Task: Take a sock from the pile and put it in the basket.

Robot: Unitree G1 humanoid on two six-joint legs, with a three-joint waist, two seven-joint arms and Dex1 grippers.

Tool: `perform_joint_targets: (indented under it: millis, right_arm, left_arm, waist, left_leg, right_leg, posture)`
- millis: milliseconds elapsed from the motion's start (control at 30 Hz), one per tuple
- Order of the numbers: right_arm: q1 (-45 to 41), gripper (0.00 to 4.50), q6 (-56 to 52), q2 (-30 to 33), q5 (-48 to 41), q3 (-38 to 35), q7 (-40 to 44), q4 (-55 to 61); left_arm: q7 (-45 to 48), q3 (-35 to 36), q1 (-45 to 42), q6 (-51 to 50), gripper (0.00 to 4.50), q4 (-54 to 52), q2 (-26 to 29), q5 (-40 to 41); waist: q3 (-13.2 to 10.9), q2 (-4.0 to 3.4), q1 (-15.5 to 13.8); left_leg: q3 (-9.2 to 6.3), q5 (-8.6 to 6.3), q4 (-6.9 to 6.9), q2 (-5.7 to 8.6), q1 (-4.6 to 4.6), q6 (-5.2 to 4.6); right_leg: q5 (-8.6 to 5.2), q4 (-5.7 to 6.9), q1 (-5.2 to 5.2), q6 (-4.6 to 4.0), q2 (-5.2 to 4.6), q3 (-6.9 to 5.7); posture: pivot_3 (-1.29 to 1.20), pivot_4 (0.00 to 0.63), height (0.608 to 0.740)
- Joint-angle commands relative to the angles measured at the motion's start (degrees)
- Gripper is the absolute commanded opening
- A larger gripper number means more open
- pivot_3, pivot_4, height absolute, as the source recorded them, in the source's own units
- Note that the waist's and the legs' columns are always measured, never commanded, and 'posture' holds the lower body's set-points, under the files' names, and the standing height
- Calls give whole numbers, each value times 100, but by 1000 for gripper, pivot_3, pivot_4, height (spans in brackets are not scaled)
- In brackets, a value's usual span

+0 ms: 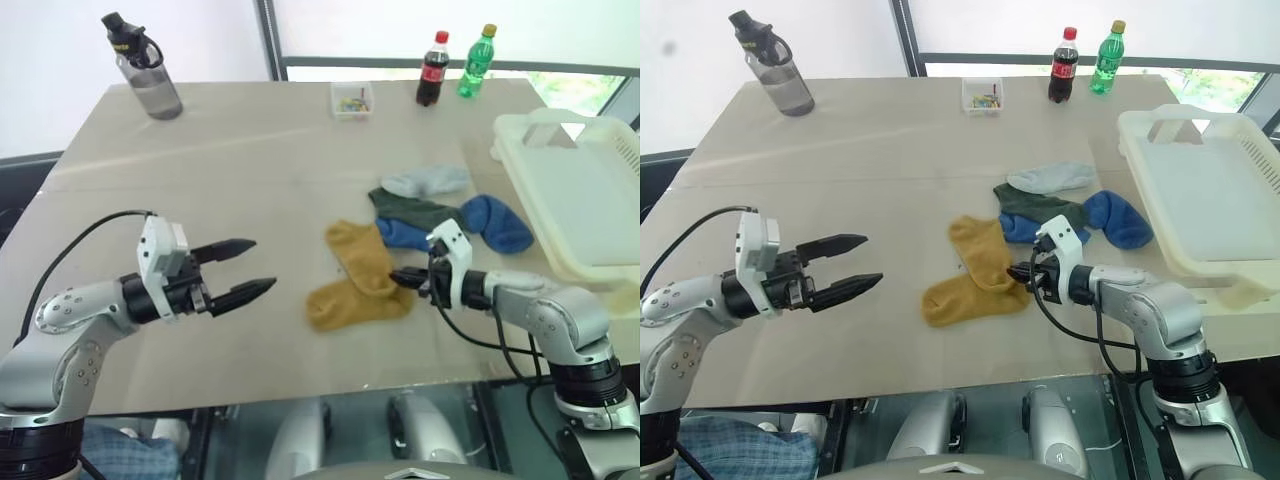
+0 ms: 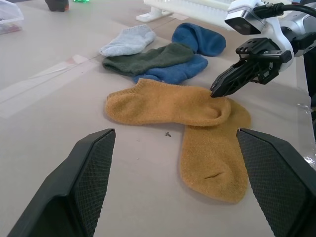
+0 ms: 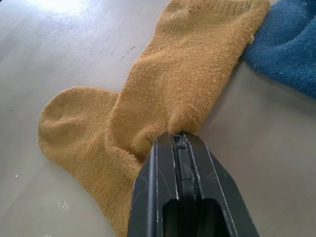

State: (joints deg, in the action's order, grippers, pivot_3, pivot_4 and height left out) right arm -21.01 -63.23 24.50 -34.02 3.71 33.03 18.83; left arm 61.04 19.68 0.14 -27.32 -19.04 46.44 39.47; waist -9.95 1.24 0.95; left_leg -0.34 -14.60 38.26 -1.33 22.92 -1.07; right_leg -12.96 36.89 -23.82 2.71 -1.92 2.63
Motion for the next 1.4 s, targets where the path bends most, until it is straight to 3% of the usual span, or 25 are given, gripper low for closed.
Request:
perform_joint_targets:
  millis: [33,200,600,900,1067,1233,1400]
  right_arm:
    - [-122,51,46,-16,-104,-141,-37,139]
    - [-561,51,-175,-527,-1241,-1147,-7,210]
    - [-1129,51,-26,228,-1701,-1875,42,-299]
    - [-1806,51,-820,1600,-1645,-1519,385,-902]
    - [-2277,51,-477,2025,-1088,-574,893,-957]
    - [-3039,51,-342,1326,-526,486,886,-1352]
    - [-3486,51,-224,165,-259,807,654,-1807]
  left_arm:
    - [11,32,-97,99,4148,-38,34,0]
    - [21,15,-132,112,4148,-16,37,-8]
    - [21,-85,-235,141,4148,24,10,-43]
    - [6,-176,-282,153,4148,21,0,-46]
    - [-4,-191,-287,158,4148,8,-24,-58]
    - [9,-236,-335,175,4148,37,-56,-96]
    - [28,-225,-391,178,4148,72,-35,-112]
  waist:
    - [0,0,0]
    - [-1,-1,10]
    - [-3,-3,-2]
    - [-16,-15,14]
    - [-17,-14,15]
    - [-18,-14,65]
    - [-18,-14,113]
  left_leg:
    - [0,0,0,0,0,0]
    - [0,0,0,-1,-1,0]
    - [-2,0,-3,1,4,0]
    - [10,0,-3,1,4,0]
    - [8,0,-8,0,7,-1]
    - [14,0,-7,-1,10,-1]
    - [3,0,-7,-2,16,0]
  right_leg:
    - [0,0,0,0,0,0]
    - [2,1,0,3,3,2]
    - [13,-3,-1,21,0,-1]
    - [4,-4,-5,6,-1,6]
    - [12,-5,-12,20,3,4]
    - [14,-5,-18,22,1,9]
    - [15,-2,-21,21,3,2]
  posture:
    - [0,150,740]
    - [0,150,740]
    - [0,150,740]
    - [0,150,740]
    - [0,150,740]
    - [0,150,740]
    - [0,150,740]
